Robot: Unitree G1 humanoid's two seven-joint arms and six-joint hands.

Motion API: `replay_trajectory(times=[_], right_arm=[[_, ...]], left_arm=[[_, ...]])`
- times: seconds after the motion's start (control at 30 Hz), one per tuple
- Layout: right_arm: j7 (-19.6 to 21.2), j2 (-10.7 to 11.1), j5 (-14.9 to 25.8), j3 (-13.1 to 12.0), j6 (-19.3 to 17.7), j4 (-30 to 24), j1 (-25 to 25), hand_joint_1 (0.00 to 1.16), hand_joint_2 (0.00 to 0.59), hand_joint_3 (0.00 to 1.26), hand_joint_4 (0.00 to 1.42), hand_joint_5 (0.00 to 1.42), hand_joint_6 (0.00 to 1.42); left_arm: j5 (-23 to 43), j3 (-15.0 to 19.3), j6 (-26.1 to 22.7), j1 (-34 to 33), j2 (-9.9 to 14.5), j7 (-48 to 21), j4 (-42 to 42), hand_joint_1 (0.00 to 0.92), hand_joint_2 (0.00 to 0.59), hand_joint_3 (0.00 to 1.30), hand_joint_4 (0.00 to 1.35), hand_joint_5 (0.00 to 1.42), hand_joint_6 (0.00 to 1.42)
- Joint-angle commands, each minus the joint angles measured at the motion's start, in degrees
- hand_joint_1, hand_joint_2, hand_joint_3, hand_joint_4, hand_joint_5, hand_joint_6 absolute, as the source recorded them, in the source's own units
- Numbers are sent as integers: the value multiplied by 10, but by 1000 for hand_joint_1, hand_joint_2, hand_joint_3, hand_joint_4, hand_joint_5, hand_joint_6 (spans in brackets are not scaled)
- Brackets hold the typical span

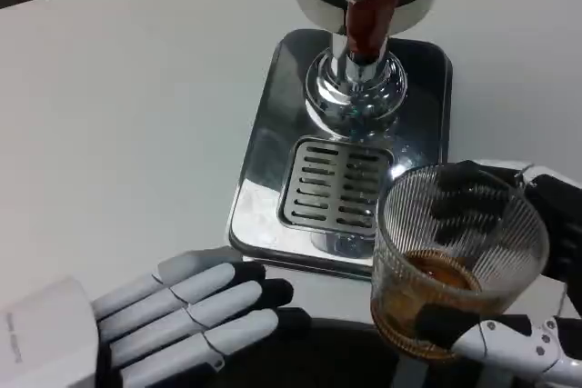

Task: Grasp the cup under the faucet to collect the drink, then remove the cup.

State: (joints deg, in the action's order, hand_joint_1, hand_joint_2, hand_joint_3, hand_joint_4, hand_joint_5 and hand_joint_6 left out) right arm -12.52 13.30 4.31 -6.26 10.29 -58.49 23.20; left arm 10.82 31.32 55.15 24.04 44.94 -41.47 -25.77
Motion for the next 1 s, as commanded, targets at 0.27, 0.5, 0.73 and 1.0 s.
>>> replay_trajectory(times=[0.27,0.5,0.73,1.0], right_arm=[[7,2,6,14,-7,-15,-3,941,181,654,729,804,665],[8,5,3,25,0,-15,-10,937,188,654,729,804,665],[10,4,-4,44,10,-15,-20,935,190,654,735,804,665],[12,4,-16,65,28,-15,-37,935,190,654,738,804,665]], left_arm=[[4,7,3,10,3,3,-1,0,71,60,0,0,0],[5,12,4,11,1,5,0,0,73,68,0,0,0],[8,22,6,18,-1,5,2,0,74,72,0,0,0],[16,40,13,32,-5,5,4,0,75,80,0,0,0]])
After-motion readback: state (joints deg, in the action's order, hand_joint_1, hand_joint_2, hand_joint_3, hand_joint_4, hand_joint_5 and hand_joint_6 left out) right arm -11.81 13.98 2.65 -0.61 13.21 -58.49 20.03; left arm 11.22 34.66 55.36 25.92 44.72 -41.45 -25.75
